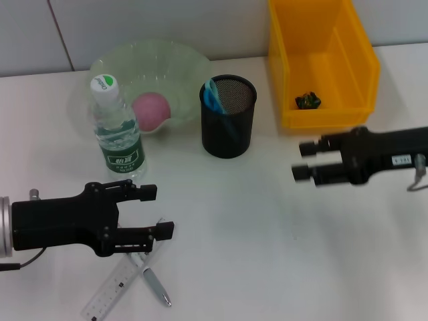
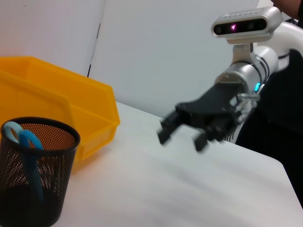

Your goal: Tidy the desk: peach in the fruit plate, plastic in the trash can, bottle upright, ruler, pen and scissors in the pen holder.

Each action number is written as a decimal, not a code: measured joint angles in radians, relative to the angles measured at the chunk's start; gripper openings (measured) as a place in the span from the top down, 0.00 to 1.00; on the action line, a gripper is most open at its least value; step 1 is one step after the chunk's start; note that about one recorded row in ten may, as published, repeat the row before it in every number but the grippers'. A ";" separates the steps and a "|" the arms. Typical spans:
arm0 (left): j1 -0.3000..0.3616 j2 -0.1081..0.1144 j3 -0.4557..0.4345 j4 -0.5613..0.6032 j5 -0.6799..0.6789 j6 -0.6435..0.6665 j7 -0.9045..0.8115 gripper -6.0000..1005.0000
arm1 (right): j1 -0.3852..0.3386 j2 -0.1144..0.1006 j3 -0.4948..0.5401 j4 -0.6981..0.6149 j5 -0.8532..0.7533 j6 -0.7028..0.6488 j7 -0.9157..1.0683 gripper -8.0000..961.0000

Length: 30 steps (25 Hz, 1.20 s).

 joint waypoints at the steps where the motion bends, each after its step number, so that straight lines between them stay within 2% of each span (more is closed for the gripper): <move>1: 0.000 0.001 0.000 0.000 0.000 0.000 -0.001 0.19 | 0.000 0.004 0.000 -0.026 -0.040 -0.016 0.018 0.32; 2: -0.001 0.001 0.001 0.000 0.000 0.000 -0.002 0.19 | 0.001 0.015 0.000 -0.076 -0.122 -0.042 0.048 0.32; 5: -0.003 0.003 0.002 0.000 0.003 0.000 -0.017 0.19 | 0.002 0.026 0.000 -0.111 -0.186 -0.065 0.069 0.32; 9: -0.007 0.003 0.002 0.017 0.012 0.001 -0.052 0.19 | -0.002 0.033 0.007 -0.128 -0.210 -0.091 0.064 0.33; 13: 0.007 -0.001 0.024 0.106 0.022 -0.015 -0.129 0.19 | -0.007 0.040 0.027 -0.127 -0.216 -0.082 0.036 0.33; 14: 0.011 -0.002 0.042 0.139 0.025 -0.035 -0.163 0.19 | -0.007 0.041 0.034 -0.126 -0.218 -0.081 0.032 0.33; 15: 0.021 -0.002 0.110 0.195 0.037 -0.089 -0.242 0.19 | -0.006 0.041 0.041 -0.124 -0.220 -0.080 0.029 0.33; 17: 0.033 -0.002 0.193 0.297 0.093 -0.152 -0.376 0.19 | 0.000 0.040 0.051 -0.124 -0.223 -0.080 0.029 0.33; 18: 0.033 -0.002 0.193 0.297 0.093 -0.152 -0.376 0.19 | 0.000 0.040 0.051 -0.124 -0.223 -0.080 0.029 0.33; 19: 0.037 -0.002 0.234 0.380 0.159 -0.175 -0.493 0.19 | 0.002 0.040 0.051 -0.124 -0.225 -0.080 0.029 0.33; 20: 0.037 -0.002 0.234 0.380 0.159 -0.175 -0.493 0.19 | 0.006 0.039 0.051 -0.124 -0.229 -0.080 0.029 0.33; 24: 0.038 0.000 0.306 0.526 0.282 -0.169 -0.718 0.19 | 0.022 0.037 0.055 -0.124 -0.255 -0.069 0.036 0.33; 26: 0.031 0.000 0.358 0.600 0.351 -0.161 -0.837 0.19 | 0.024 0.037 0.058 -0.124 -0.258 -0.066 0.038 0.33; 27: 0.021 -0.001 0.416 0.653 0.418 -0.158 -0.934 0.19 | 0.027 0.037 0.062 -0.125 -0.262 -0.065 0.039 0.33; 30: 0.010 -0.002 0.460 0.678 0.476 -0.160 -0.998 0.19 | 0.031 0.037 0.063 -0.125 -0.272 -0.061 0.040 0.33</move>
